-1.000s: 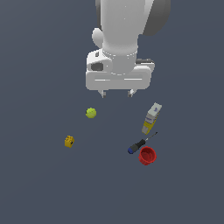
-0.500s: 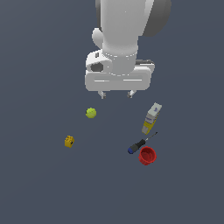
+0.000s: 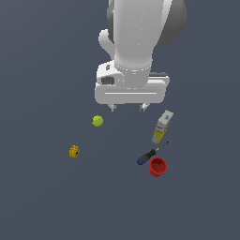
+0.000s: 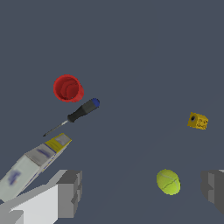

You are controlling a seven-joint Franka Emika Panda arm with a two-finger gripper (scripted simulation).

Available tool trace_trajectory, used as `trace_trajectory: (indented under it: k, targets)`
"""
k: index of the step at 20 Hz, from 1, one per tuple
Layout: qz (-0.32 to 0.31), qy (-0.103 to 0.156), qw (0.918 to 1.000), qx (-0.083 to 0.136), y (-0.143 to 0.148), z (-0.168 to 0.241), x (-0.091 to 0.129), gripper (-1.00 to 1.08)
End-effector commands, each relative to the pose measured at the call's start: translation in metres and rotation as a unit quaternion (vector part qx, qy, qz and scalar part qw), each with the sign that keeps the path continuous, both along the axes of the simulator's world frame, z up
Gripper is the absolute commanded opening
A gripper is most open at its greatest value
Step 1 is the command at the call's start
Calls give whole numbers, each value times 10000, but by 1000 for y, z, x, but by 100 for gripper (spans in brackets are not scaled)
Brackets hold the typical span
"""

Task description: Pick up a designated object from a clutter of objects.

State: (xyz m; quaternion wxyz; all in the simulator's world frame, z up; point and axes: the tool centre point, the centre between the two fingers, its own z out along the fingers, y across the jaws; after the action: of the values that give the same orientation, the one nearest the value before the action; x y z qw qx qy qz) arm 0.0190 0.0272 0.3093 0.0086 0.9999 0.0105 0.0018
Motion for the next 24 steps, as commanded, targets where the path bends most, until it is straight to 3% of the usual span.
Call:
trace_trajectory:
  k: [1, 16, 24]
  targets:
    - [-87, 1, 10000, -2, 6, -8, 8, 100]
    - [-1024, -13, 9947, 18, 76, -107, 78, 100]
    - [-1519, -7, 9884, 57, 116, -170, 101, 100]
